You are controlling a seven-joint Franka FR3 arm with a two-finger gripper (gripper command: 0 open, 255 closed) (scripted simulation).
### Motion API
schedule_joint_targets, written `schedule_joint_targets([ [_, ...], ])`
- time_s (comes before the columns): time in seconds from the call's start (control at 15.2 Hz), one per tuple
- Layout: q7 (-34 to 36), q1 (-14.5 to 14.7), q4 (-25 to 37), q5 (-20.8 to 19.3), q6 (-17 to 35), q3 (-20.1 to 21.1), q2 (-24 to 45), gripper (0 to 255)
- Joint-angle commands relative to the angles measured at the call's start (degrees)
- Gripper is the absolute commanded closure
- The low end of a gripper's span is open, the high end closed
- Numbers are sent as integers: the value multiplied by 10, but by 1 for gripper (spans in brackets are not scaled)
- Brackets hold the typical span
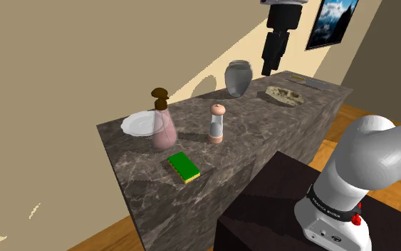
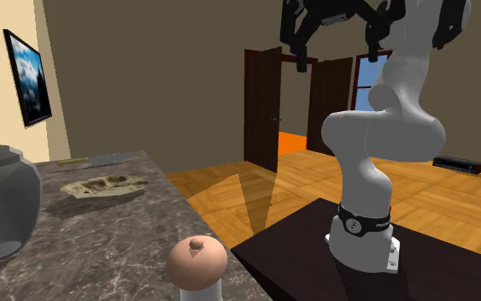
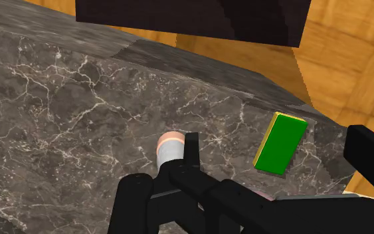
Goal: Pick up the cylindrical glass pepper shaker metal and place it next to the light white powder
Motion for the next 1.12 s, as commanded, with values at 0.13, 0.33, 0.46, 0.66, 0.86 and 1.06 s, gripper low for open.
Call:
schedule_joint_targets([
  [0.13, 1, -2, -20, -9, 43, 7, 17, 0],
  [0.33, 3, -5, -45, -22, 107, 18, 50, 0],
  [0.46, 7, -8, -58, -32, 150, 25, 75, 0],
  [0.66, 14, -14, -70, -49, 213, 34, 119, 0],
  [0.86, 24, -22, -75, -69, 274, 44, 170, 0],
  [1.06, 39, -32, -72, -93, 333, 53, 225, 0],
])
